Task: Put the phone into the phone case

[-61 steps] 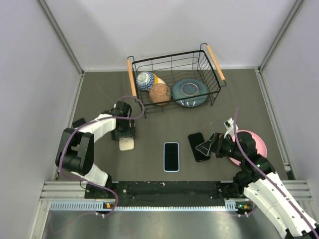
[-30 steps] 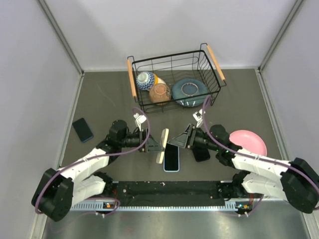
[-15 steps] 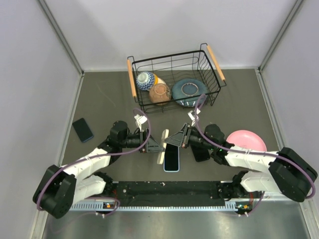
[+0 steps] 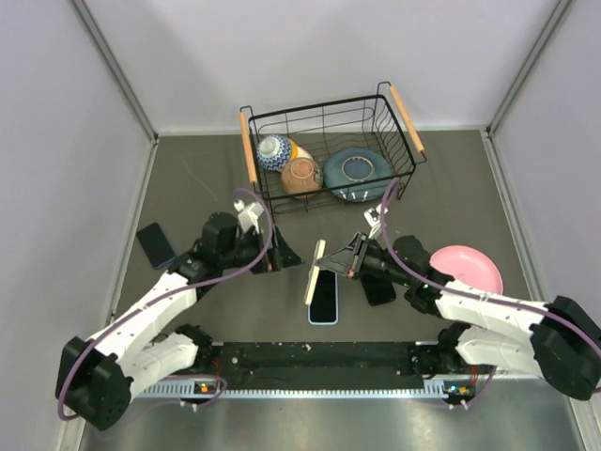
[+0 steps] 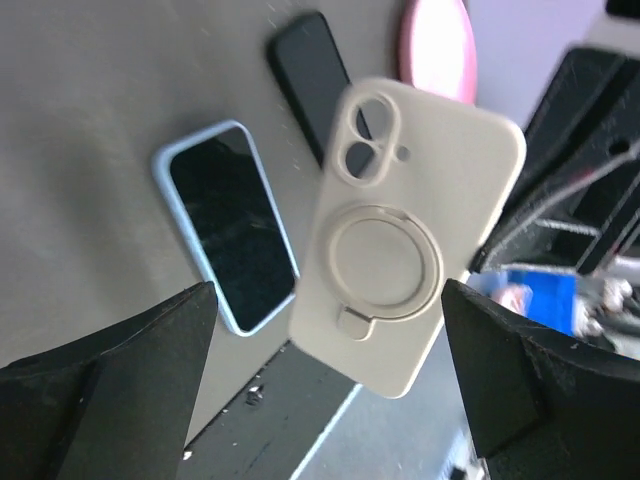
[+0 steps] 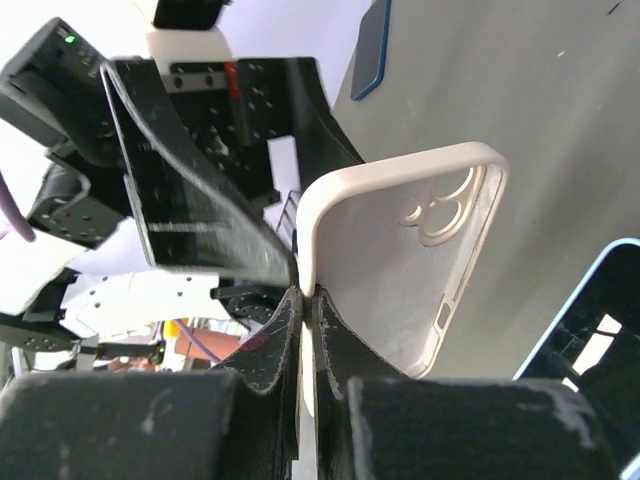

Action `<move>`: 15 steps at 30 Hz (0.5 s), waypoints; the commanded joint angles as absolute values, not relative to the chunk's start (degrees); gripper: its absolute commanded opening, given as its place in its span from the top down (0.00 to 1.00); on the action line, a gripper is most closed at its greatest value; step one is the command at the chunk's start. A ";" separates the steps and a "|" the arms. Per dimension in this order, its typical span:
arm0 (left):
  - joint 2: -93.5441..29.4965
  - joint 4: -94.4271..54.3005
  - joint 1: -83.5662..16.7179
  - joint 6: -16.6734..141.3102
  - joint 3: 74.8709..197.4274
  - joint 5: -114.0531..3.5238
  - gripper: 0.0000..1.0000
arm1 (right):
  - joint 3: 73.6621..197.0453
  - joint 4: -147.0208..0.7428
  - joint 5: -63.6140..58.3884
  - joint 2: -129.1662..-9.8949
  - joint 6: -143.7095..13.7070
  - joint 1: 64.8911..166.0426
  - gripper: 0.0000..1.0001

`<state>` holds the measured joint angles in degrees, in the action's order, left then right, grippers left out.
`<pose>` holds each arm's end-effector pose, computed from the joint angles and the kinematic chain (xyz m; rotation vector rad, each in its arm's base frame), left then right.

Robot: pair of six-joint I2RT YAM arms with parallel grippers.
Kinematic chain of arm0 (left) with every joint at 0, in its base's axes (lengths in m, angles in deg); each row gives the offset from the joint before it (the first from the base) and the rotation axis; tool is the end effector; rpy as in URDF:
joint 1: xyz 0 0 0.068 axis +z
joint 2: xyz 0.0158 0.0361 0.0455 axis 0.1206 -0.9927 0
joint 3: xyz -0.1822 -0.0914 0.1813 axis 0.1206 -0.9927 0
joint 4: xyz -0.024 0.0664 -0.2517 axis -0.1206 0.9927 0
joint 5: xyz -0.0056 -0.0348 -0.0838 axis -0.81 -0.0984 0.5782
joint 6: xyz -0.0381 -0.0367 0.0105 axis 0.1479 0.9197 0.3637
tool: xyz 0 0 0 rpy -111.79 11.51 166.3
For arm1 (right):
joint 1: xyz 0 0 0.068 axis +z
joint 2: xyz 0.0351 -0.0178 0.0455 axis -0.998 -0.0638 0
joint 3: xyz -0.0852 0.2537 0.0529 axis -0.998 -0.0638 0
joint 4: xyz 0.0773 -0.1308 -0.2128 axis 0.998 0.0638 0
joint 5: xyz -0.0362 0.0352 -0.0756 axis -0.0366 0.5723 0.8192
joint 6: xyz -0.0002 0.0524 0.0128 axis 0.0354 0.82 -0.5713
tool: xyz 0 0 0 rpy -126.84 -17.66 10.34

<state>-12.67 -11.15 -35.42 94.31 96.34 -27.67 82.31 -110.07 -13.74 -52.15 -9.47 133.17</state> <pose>0.1743 -0.1182 0.2368 0.1188 2.3148 -1.3625 0.1521 0.1789 0.2252 -0.0302 1.9597 1.6384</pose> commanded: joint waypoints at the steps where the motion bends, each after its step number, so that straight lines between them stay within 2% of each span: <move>1: -9.10 6.45 -33.82 89.50 104.05 -47.48 0.01 | 83.98 -101.35 -8.69 -45.06 -14.85 133.45 1.00; 4: -8.65 12.08 -32.07 90.11 108.00 -57.59 0.01 | 84.85 -95.02 -7.28 -41.29 -17.22 133.27 1.00; 5: -8.74 17.93 -30.23 91.07 110.54 -66.42 0.01 | 85.03 -93.61 -6.93 -40.32 -17.84 133.27 1.00; 7: -10.05 23.32 -26.46 91.95 112.84 -73.34 0.02 | 85.12 -90.54 -6.05 -37.25 -19.16 133.19 1.00; 11: -12.07 27.83 -8.65 89.52 115.22 -75.30 0.02 | 85.21 -86.14 -4.73 -31.88 -21.10 133.19 1.00; 15: -16.46 26.26 1.23 85.46 117.50 -81.00 0.02 | 86.35 -80.69 -2.45 -27.66 -23.21 133.19 1.00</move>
<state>-13.11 23.14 -5.93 89.83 114.11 -71.78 82.46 -85.85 -5.56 -31.48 -19.48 133.06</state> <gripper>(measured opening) 0.983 0.011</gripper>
